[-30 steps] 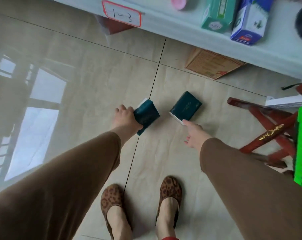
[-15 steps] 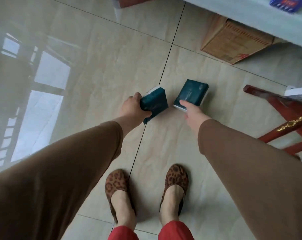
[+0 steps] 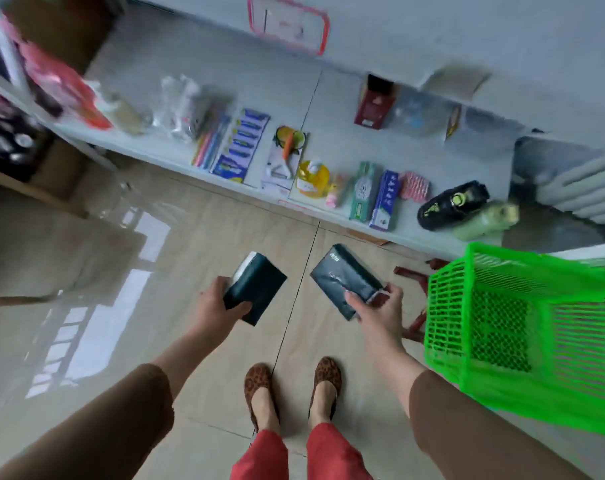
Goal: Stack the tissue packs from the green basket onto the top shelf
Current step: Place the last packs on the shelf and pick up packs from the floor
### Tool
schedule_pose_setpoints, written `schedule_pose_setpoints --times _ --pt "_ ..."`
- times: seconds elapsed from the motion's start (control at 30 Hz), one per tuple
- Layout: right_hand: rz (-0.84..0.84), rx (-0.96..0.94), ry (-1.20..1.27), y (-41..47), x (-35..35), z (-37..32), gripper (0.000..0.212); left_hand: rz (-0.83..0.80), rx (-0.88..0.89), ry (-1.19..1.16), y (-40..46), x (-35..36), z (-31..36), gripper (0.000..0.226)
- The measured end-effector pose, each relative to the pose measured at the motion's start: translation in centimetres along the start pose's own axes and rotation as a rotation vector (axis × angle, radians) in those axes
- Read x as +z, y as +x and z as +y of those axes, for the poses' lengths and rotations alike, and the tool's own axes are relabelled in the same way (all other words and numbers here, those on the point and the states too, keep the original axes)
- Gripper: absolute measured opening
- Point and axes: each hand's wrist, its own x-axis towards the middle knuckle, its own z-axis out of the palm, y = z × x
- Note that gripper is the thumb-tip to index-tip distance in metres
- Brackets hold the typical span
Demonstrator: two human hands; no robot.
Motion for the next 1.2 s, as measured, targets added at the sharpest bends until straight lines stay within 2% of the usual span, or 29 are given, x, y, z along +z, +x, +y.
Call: schedule_pose_setpoints --times 0.13,0.27,0.43,0.63,0.73,0.93,1.07,1.2 --pt "-0.043 -0.217 -0.027 -5.7 -2.0 -13.0 0.041 0.089 0.214 0.031 -4.7 -10.3 10.1 0.044" --pt "-0.078 -0.374 -0.008 -8.4 -4.1 -22.7 0.037 0.196 0.446 0.097 -6.6 -16.7 19.4 0.046" --pt "-0.056 -0.502 0.079 -8.0 -7.4 -30.4 0.041 0.309 0.669 0.218 -6.9 -20.2 29.0 0.052" --pt "0.019 -0.545 0.113 -1.0 -11.0 -36.9 0.044 0.330 0.908 0.440 -1.9 -21.0 40.3 0.046" --pt "0.015 -0.528 0.112 3.5 -12.2 -39.2 0.041 0.438 0.983 0.622 1.2 -20.8 46.1 0.049" --pt "-0.011 -0.555 0.117 10.2 -13.1 -43.1 0.041 0.452 1.117 0.770 7.0 -19.4 54.6 0.045" --pt "-0.056 -0.579 0.058 12.8 -12.3 -45.0 0.042 0.496 1.092 0.851 9.9 -19.2 56.8 0.045" --pt "-0.096 -0.603 -0.016 14.8 -11.3 -46.0 0.045 0.507 0.994 0.946 12.1 -19.7 57.5 0.049"
